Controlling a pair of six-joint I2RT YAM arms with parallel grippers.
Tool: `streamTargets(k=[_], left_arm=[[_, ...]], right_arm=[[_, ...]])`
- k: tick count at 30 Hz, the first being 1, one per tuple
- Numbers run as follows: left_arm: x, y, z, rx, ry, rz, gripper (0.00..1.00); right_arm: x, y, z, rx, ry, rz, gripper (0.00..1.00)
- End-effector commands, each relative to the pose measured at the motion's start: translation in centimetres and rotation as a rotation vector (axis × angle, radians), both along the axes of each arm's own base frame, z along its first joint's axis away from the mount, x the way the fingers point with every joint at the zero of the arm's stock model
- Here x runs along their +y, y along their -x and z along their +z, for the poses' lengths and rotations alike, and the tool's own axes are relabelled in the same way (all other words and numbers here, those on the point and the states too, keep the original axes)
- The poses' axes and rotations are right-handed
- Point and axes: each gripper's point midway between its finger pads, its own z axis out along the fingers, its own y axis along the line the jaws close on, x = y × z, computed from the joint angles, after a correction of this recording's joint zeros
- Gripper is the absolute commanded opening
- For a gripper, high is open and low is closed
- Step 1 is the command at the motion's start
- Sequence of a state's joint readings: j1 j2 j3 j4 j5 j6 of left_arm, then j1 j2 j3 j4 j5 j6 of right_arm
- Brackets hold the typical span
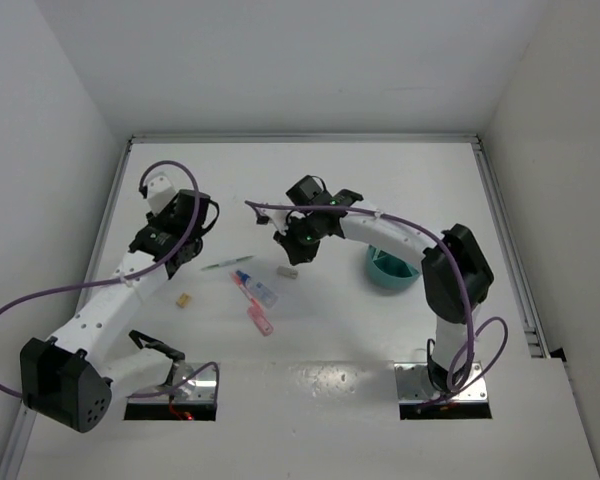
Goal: Sort the stationery into containers
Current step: Grab a piece of stationery with the right arm
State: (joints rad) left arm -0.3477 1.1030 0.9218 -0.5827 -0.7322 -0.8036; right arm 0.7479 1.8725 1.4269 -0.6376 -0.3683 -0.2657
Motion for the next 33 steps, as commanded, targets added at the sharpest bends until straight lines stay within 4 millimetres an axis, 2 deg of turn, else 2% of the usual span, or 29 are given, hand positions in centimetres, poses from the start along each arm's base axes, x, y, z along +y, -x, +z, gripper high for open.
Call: streamTargets(k=[1, 2, 3, 4, 6, 7, 8, 10, 12, 13, 14, 15, 16, 17, 18, 19, 20, 21, 24, 25, 26, 27, 29, 30, 31, 32, 33], left_arm=[[0.3, 1.2, -0.5, 0.027, 0.066, 0.043, 0.29], [-0.2, 1.3, -0.9, 0.045, 0.085, 0.022, 0.2], [-0.6, 1.5, -1.4, 0.072, 0.088, -0.012, 0.15], [-1.8, 1.6, -1.8, 0.096, 0.129, -0.069, 0.13], [-3.0, 1.9, -2.9, 0.139, 0.186, -0.118, 0.11], [-3.4, 1.9, -3.3, 0.155, 0.199, -0.131, 0.1], [-3.7, 2.0, -4.4, 0.194, 0.204, -0.14, 0.05], [-4.7, 1.9, -5.2, 0.225, 0.24, -0.174, 0.0], [-5.4, 2.1, -6.2, 0.261, 0.233, -0.212, 0.0], [-6.3, 1.8, -5.7, 0.251, 0.234, -0.259, 0.0], [-6.2, 1.6, -5.3, 0.249, 0.215, -0.279, 0.01], [-6.4, 1.5, -4.8, 0.253, 0.175, -0.328, 0.06], [-6.3, 1.3, -3.7, 0.226, 0.158, -0.353, 0.15], [-5.9, 1.0, -2.9, 0.194, 0.129, -0.352, 0.5], [-5.4, 0.9, -2.0, 0.161, 0.107, -0.346, 0.65], [-5.0, 0.5, -0.7, 0.107, 0.09, -0.336, 0.76], [-3.9, 1.1, -0.1, 0.065, 0.058, -0.306, 0.84], [-3.3, 1.2, 0.3, 0.035, 0.054, -0.284, 0.91], [-2.3, 1.4, 1.9, -0.063, 0.067, -0.255, 0.93], [-2.0, 1.4, 1.8, -0.071, 0.068, -0.246, 0.93], [-1.8, 1.4, 1.9, -0.072, 0.062, -0.238, 0.93], [-1.8, 1.4, 1.9, -0.072, 0.062, -0.237, 0.93], [-1.8, 1.4, 1.9, -0.072, 0.062, -0.237, 0.93], [-1.6, 1.4, 1.9, -0.072, 0.061, -0.228, 0.93], [-1.6, 1.4, 1.9, -0.072, 0.061, -0.228, 0.93], [-1.6, 1.3, 1.6, -0.063, 0.06, -0.228, 0.93], [-1.6, 1.3, 1.6, -0.063, 0.06, -0.228, 0.93]], right_arm=[[0.2, -2.5, 2.7, -0.052, -0.039, -0.138, 0.0], [0.2, -2.5, 2.9, -0.06, -0.048, -0.139, 0.0], [0.1, -2.4, 4.0, -0.07, -0.085, -0.136, 0.0], [-0.5, -2.1, 3.8, -0.064, -0.089, -0.142, 0.03], [-0.8, -1.9, 4.2, -0.096, -0.11, -0.13, 0.19], [-1.1, -2.0, 5.3, -0.139, -0.128, -0.13, 0.21], [-0.9, -2.2, 5.8, -0.162, -0.15, -0.13, 0.21], [-1.2, -1.5, 5.4, -0.156, -0.151, -0.095, 0.24], [-1.0, 0.7, 5.4, -0.098, -0.159, -0.023, 0.28], [-0.5, 2.1, 4.7, -0.078, -0.142, 0.034, 0.28], [0.1, 3.4, 4.8, -0.049, -0.153, 0.072, 0.29], [0.5, 4.4, 3.7, -0.014, -0.134, 0.096, 0.36], [1.5, 6.3, 3.0, 0.01, -0.115, 0.146, 0.38], [2.2, 6.5, 2.9, -0.014, -0.091, 0.169, 0.38], [2.5, 7.3, 2.3, 0.001, -0.06, 0.189, 0.39], [3.0, 8.2, 1.1, 0.03, -0.03, 0.213, 0.42], [4.1, 9.5, 1.0, 0.035, -0.024, 0.257, 0.48], [4.5, 10.4, 0.5, 0.049, -0.008, 0.28, 0.48], [5.8, 12.1, -1.4, 0.067, 0.052, 0.246, 0.49], [6.3, 11.1, -1.5, 0.018, 0.069, 0.192, 0.63], [6.6, 11.2, -2.1, 0.023, 0.092, 0.159, 0.82], [6.5, 10.9, -2.1, 0.011, 0.103, 0.14, 0.82], [6.6, 10.9, -2.5, 0.004, 0.114, 0.117, 0.82], [6.9, 11.5, -2.5, 0.012, 0.115, 0.116, 0.79], [7.0, 11.3, -2.3, 0.005, 0.111, 0.102, 0.74], [7.2, 11.8, -2.8, 0.018, 0.123, 0.102, 0.57], [7.6, 12.0, -2.8, 0.016, 0.127, 0.083, 0.48]])
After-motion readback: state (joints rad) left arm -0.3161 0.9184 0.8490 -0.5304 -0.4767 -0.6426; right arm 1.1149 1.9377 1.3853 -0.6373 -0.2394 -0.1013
